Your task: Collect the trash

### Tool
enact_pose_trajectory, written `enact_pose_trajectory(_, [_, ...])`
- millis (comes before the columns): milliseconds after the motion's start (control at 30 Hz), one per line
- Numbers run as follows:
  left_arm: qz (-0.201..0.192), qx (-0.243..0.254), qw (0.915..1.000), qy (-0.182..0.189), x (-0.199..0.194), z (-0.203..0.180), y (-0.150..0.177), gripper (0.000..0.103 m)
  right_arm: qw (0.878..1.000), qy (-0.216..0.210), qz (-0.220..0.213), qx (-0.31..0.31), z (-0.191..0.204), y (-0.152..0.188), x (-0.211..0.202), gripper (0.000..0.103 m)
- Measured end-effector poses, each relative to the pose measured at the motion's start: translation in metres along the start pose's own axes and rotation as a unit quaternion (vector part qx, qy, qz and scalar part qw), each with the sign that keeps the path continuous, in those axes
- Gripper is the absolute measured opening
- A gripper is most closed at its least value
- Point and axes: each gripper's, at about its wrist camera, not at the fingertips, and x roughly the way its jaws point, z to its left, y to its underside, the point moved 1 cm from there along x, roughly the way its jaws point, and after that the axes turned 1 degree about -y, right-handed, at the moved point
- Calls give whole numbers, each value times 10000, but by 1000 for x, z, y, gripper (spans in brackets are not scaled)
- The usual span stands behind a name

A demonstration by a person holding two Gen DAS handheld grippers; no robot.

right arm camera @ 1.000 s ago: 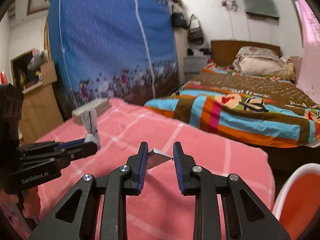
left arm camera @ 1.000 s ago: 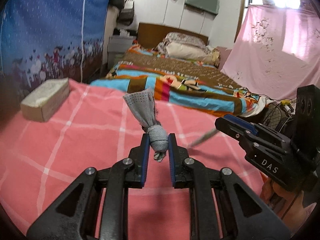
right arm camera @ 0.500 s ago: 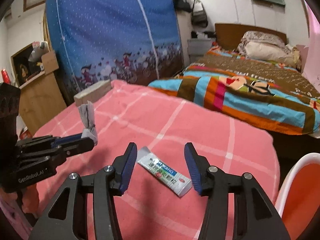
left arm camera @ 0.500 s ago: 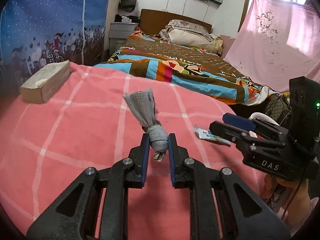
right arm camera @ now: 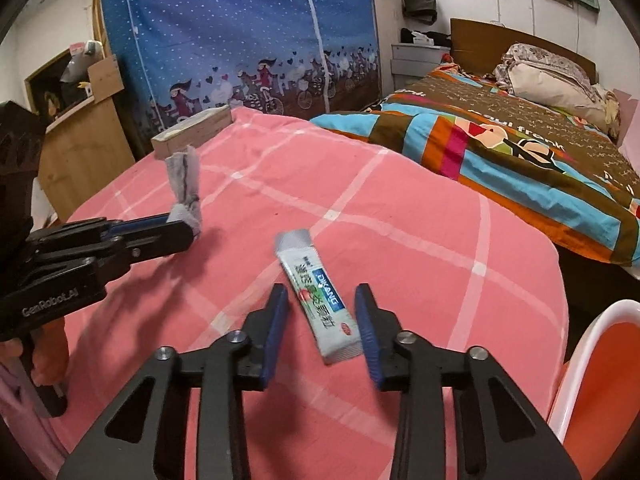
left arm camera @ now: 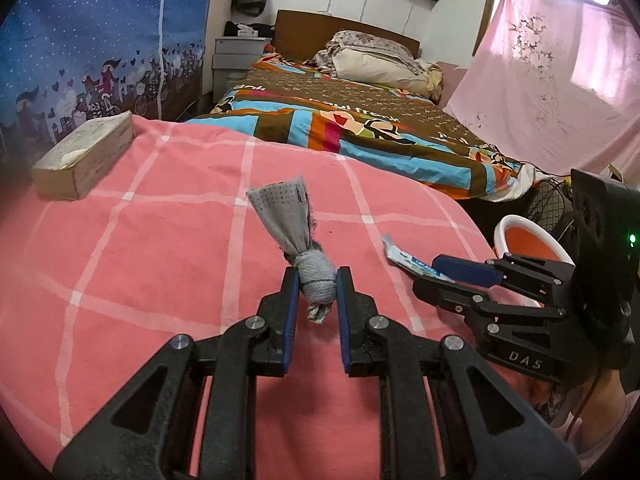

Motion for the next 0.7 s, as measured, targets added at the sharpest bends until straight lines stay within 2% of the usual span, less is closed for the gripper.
enact_pose_trajectory(67, [-1, 32, 10000, 8, 0, -1, 1, 21, 10000, 3, -21, -42, 4, 3, -2, 22])
enact_pose_trajectory(333, [-135, 211, 9997, 40, -7, -9, 3, 21, 9992, 131, -336, 155, 5, 11, -13, 18])
enact_pose_trajectory(567, [-467, 375, 9982, 78, -22, -23, 6, 21, 9922, 314, -1104, 482, 4, 27, -50, 18])
enact_pose_trajectory(700, [-833, 598, 9947, 2, -36, -36, 9, 21, 9859, 426, -1542, 492, 6, 32, -69, 18])
